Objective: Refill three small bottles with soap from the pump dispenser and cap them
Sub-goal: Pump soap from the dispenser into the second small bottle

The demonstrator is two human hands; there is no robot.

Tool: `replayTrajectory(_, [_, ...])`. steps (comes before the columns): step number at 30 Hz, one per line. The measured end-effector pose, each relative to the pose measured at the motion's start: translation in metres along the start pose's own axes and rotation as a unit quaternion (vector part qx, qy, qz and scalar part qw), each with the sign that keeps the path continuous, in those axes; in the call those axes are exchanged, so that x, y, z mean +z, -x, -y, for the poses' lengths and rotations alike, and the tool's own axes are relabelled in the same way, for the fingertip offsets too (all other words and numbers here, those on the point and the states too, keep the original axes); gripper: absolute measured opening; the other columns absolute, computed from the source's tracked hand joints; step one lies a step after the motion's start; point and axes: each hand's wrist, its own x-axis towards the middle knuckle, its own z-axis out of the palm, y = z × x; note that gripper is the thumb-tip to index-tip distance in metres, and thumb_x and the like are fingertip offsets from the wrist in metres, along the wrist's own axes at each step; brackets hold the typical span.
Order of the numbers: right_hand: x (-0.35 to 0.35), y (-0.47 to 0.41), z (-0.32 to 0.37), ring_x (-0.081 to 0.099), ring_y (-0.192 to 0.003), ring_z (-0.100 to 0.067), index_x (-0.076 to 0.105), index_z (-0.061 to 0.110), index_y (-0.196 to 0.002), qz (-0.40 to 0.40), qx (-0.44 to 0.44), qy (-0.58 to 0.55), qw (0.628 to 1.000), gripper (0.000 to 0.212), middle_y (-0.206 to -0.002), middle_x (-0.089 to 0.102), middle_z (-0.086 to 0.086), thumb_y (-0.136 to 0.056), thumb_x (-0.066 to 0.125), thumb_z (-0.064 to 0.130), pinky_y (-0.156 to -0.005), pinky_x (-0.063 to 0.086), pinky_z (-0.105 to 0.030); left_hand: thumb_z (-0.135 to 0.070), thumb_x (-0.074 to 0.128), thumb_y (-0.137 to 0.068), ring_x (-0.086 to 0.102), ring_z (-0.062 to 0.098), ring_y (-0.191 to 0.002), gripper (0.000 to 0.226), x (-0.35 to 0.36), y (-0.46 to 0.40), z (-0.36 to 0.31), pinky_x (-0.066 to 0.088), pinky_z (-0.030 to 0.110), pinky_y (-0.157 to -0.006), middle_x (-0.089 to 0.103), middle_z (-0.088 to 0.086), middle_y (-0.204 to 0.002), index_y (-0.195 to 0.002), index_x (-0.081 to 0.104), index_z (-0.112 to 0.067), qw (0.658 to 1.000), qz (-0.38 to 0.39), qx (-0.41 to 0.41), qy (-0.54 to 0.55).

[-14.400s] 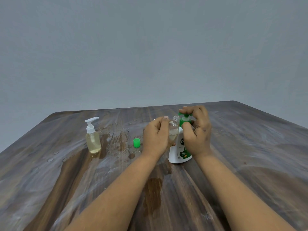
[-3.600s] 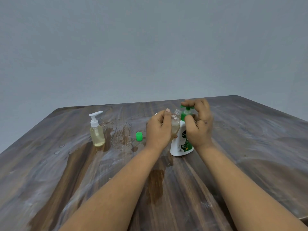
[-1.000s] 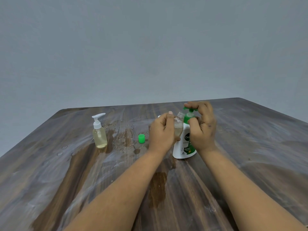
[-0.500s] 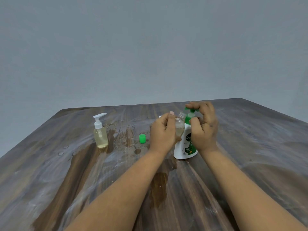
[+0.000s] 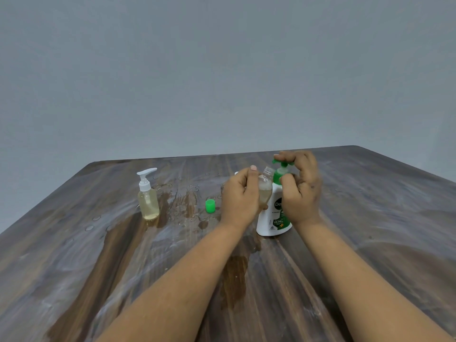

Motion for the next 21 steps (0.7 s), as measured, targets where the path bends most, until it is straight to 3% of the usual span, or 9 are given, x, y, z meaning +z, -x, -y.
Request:
replayTrajectory(4, [0.0005,-0.0009,0.0000,0.055,-0.089,0.004,0.066,0.015,-0.088,-0.003,0.014,0.002,1.000,0.030,-0.093,0.059,-0.001,-0.071,0.041,0.012,-0.075,0.044,-0.012,-0.027,0.043,-0.104,0.048,0.023,-0.049,0.047,0.0003,-0.0001,0.0004,0.041,0.037,-0.048,0.051,0.009,-0.052,-0.071,0.056,0.003,1.000,0.001,0.001,-0.006])
replayTrajectory(8, [0.0009,-0.0013,0.0000,0.055,-0.089,0.005,0.066,0.015,-0.086,-0.003,0.020,0.007,1.000,0.030,-0.091,0.058,0.000,-0.071,0.042,0.003,-0.074,0.043,-0.011,-0.026,0.043,-0.104,0.048,0.017,-0.049,0.046,0.0003,0.0009,-0.0013,0.038,0.033,-0.044,0.052,0.014,-0.053,-0.072,0.057,0.004,1.000,0.003,0.000,-0.003])
replayTrajectory(10, [0.0004,-0.0004,0.0013,0.055,-0.090,0.005,0.066,0.013,-0.090,0.000,0.008,0.010,1.000,0.033,-0.093,0.057,0.001,-0.070,0.042,0.004,-0.075,0.044,-0.012,-0.027,0.042,-0.104,0.051,0.023,-0.046,0.046,-0.0001,0.0008,-0.0008,0.041,0.030,-0.040,0.052,0.011,-0.052,-0.071,0.056,0.002,1.000,0.004,-0.006,0.004])
replayTrajectory(14, [-0.0004,0.0003,0.0015,0.054,-0.093,0.005,0.066,0.013,-0.095,0.003,-0.001,0.005,1.000,0.036,-0.096,0.057,0.004,-0.070,0.041,0.009,-0.077,0.042,-0.012,-0.030,0.041,-0.104,0.055,0.046,-0.054,0.047,-0.0001,-0.0003,0.0010,0.049,0.054,-0.049,0.055,0.024,-0.056,-0.071,0.054,0.001,1.000,0.010,-0.014,0.018])
replayTrajectory(18, [0.0011,-0.0004,0.0013,0.056,-0.091,0.005,0.066,0.016,-0.088,-0.004,0.019,-0.007,1.000,0.031,-0.092,0.057,0.005,-0.071,0.039,0.016,-0.076,0.042,-0.009,-0.031,0.041,-0.104,0.053,0.046,-0.052,0.047,0.0002,0.0000,0.0008,0.049,0.057,-0.049,0.053,0.028,-0.058,-0.070,0.054,-0.001,0.999,0.011,-0.022,0.025])
replayTrajectory(21, [0.0017,-0.0006,-0.0003,0.056,-0.088,0.003,0.066,0.016,-0.084,-0.008,0.031,-0.010,0.999,0.029,-0.088,0.057,0.007,-0.072,0.039,0.016,-0.073,0.046,-0.016,-0.032,0.041,-0.103,0.055,0.045,-0.055,0.048,-0.0001,0.0008,0.0005,0.048,0.055,-0.048,0.055,0.027,-0.059,-0.071,0.055,0.001,1.000,0.008,-0.011,0.011])
